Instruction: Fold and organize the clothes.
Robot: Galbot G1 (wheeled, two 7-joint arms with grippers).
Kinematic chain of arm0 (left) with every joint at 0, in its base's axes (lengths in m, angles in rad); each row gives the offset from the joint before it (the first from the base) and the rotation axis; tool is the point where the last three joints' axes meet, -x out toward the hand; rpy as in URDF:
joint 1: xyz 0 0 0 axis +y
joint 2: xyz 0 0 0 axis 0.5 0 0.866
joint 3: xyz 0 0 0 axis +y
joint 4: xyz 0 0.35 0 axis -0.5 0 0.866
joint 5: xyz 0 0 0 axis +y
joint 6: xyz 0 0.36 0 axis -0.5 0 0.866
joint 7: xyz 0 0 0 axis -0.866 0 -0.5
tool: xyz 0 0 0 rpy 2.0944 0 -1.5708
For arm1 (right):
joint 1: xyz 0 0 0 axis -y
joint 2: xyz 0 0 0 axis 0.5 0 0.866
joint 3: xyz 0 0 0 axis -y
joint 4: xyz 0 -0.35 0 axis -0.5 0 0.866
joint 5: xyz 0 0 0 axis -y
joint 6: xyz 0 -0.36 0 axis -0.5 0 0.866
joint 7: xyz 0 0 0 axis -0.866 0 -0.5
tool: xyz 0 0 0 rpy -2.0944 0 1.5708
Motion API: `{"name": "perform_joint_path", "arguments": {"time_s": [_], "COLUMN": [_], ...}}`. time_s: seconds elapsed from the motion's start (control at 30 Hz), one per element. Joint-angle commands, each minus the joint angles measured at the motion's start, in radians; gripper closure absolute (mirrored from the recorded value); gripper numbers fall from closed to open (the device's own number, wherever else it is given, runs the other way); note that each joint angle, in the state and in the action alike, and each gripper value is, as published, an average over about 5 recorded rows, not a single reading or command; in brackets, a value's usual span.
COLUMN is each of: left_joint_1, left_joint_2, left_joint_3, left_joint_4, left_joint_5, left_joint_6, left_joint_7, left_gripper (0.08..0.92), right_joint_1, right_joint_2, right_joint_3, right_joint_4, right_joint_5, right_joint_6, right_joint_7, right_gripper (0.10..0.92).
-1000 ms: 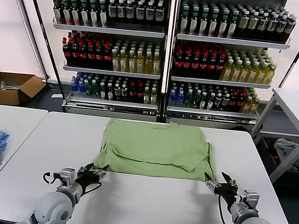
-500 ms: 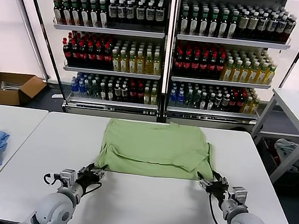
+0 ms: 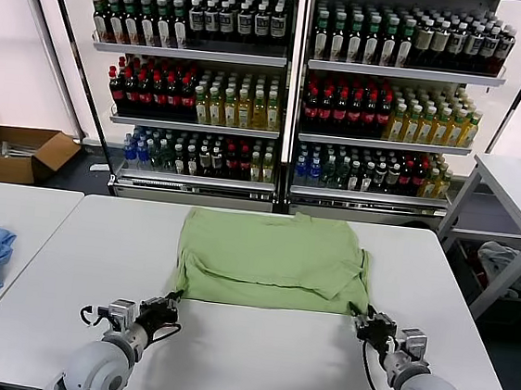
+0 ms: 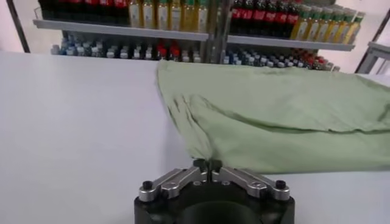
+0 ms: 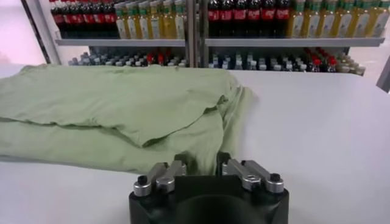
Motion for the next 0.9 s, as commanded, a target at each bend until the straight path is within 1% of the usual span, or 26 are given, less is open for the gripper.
{"name": "perform_joint_path", "arguments": {"time_s": [0.03,0.1,0.23,0.53,0.67,0.77,0.9], "left_joint_1": [0.018,0.042,0.122,0.334,0.427,0.515,0.632], "left_joint_2": [0.031,0.054,0.099,0.163,0.168,0.160,0.157], "left_joint_3": [-0.013,-0.022,-0.052,-0.103,-0.103,-0.100,-0.093], "left_joint_4": [-0.036,-0.063,-0.137,-0.341,-0.416,-0.458,-0.497], "left_joint_5": [0.012,0.010,0.002,0.002,0.021,0.052,0.099], "left_joint_6": [-0.008,-0.006,-0.005,-0.005,-0.017,-0.036,-0.069], "left_joint_7": [-0.015,-0.036,-0.098,-0.256,-0.342,-0.410,-0.467], "left_gripper": [0.917,0.917,0.917,0.917,0.917,0.917,0.917], "right_joint_1": [-0.025,-0.046,-0.106,-0.336,-0.496,-0.624,-0.710], "right_joint_2": [-0.021,-0.038,-0.076,-0.151,-0.160,-0.148,-0.127], "right_joint_3": [0.008,0.019,0.042,0.132,0.205,0.235,0.251], "right_joint_4": [0.050,0.077,0.157,0.356,0.428,0.467,0.494], "right_joint_5": [-0.018,-0.020,-0.028,-0.088,-0.135,-0.193,-0.243], "right_joint_6": [-0.004,-0.011,-0.034,-0.121,-0.131,-0.109,-0.082], "right_joint_7": [0.001,0.002,0.010,0.039,0.037,0.035,0.039], "right_gripper": [0.887,0.899,0.899,0.899,0.899,0.899,0.899]}}
